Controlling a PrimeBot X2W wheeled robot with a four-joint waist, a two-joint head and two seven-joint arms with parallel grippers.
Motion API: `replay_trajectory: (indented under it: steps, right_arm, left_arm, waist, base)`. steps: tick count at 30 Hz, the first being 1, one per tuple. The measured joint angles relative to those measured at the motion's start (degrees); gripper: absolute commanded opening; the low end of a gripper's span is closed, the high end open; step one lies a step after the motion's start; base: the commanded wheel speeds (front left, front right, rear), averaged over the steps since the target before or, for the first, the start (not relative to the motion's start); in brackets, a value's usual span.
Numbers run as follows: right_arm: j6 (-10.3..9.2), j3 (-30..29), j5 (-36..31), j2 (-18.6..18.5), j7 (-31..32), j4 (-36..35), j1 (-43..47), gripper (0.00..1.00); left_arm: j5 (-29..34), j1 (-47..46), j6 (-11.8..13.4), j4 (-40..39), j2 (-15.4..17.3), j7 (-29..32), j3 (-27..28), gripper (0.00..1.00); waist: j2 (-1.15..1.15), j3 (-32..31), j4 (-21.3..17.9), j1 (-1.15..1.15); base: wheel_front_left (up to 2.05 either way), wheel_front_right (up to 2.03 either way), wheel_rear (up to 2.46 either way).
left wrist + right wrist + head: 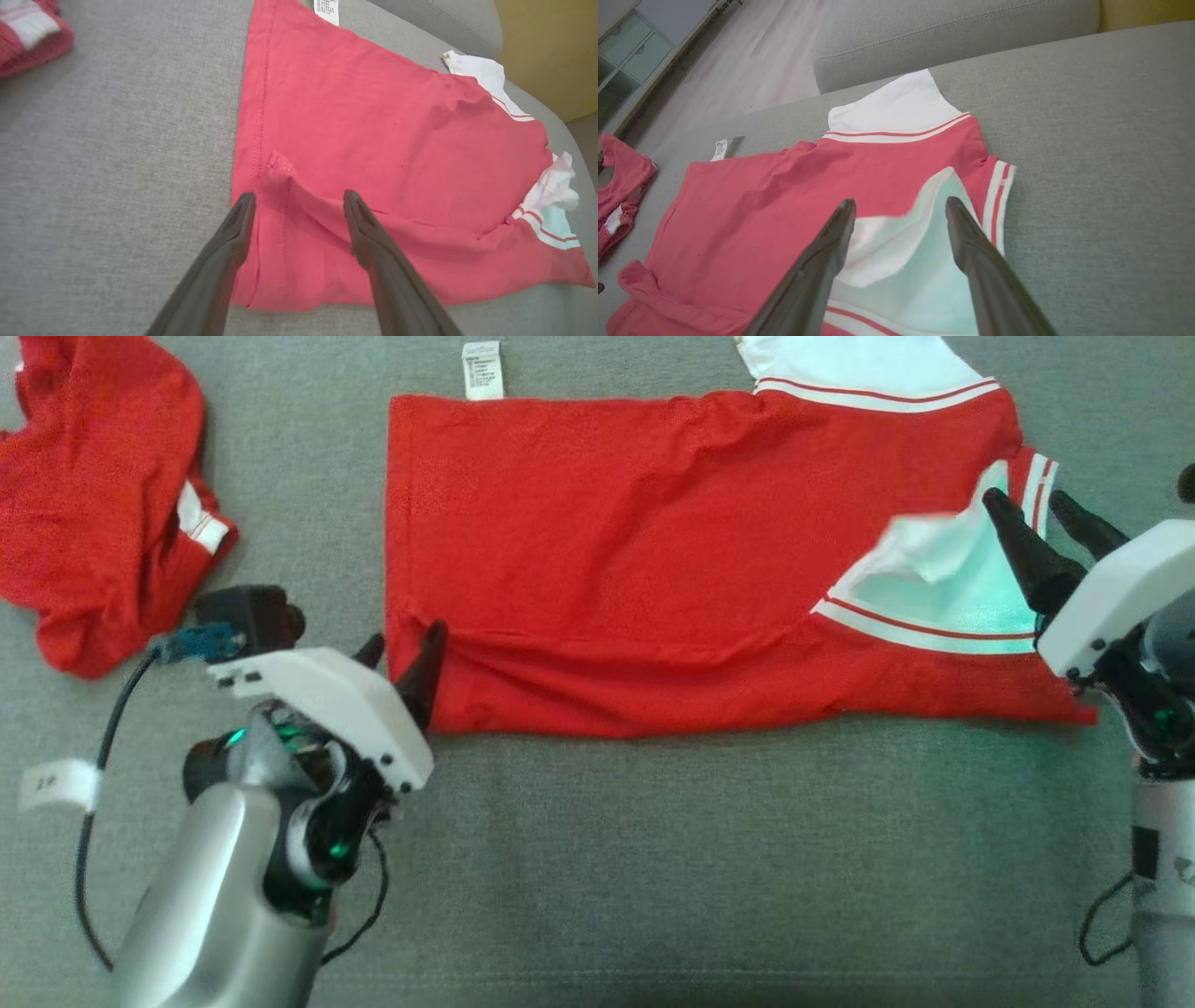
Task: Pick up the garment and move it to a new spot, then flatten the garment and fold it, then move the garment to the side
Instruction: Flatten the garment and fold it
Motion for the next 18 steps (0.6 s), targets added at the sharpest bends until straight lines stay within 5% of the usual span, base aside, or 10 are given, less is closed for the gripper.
replay_trajectory:
  steps: [9,18]
  right_arm:
    - [0.0,0.7,-0.3,-5.3,3.1,-5.9,11.3,1.0]
    - [0.0,-1.3,-3.3,-6.8,7.5,-8.0,15.4,1.0]
  left_arm:
    - [1.9,10.5,-0.4,-3.9,4.7,-1.5,-0.8,1.0]
    - [3.9,9.3,-0.4,-3.2,5.4,-2.5,-1.6,1.0]
  waist:
    - [0.0,-1.1,-1.7,0.0]
    - [0.0,0.4,-2.3,0.0]
  base:
    - [0.0,0.0,0.0]
    - [0.0,0.0,0.0]
